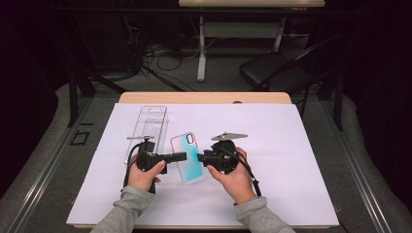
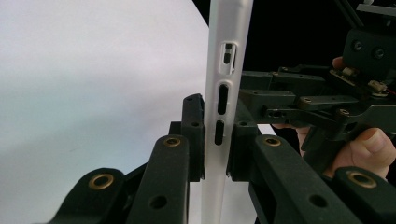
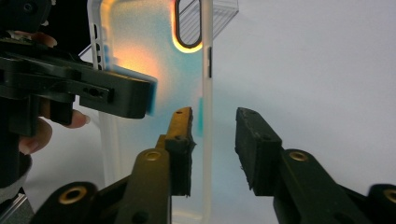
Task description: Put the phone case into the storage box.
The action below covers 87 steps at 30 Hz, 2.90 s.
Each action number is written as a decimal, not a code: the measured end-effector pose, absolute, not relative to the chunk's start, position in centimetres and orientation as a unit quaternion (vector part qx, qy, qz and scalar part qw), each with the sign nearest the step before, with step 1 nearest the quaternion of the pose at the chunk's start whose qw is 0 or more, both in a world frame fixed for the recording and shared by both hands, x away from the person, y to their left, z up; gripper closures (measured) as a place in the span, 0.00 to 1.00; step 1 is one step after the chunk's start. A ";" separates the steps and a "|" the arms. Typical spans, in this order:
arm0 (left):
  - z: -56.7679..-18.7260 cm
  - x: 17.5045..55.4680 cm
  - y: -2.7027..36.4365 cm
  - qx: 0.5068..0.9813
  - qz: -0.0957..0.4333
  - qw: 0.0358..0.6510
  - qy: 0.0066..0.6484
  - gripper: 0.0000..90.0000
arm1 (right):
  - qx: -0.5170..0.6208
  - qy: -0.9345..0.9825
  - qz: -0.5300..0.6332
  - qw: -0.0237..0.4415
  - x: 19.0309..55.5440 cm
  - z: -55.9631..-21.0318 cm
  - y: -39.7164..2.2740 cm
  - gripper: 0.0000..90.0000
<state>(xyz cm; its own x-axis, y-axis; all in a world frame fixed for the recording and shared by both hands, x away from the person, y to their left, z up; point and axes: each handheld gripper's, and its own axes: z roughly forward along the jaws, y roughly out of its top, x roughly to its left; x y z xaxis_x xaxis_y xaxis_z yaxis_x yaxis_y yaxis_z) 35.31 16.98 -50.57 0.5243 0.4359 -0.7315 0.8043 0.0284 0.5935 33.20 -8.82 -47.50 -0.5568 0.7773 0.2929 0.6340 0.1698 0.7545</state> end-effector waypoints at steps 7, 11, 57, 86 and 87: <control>-50.5 35.3 17.2 0.678 -0.165 0.552 0.457 0.90 | 0.443 0.768 0.454 0.085 33.1 -47.1 -9.5 0.62; -50.5 35.4 17.3 0.680 -0.162 0.552 0.455 0.90 | 0.428 0.775 0.455 0.097 32.9 -47.0 -9.7 0.57; -49.3 34.7 17.3 0.691 -0.165 0.567 0.417 0.90 | 0.347 0.775 0.521 0.089 31.1 -46.7 -13.3 0.36; -48.9 34.0 16.2 0.705 -0.178 0.567 0.387 0.90 | 0.358 0.782 0.510 -0.006 31.2 -47.2 -13.0 0.51; -48.9 34.0 16.2 0.705 -0.178 0.568 0.385 0.90 | 0.360 0.781 0.510 -0.010 31.2 -47.3 -13.0 0.52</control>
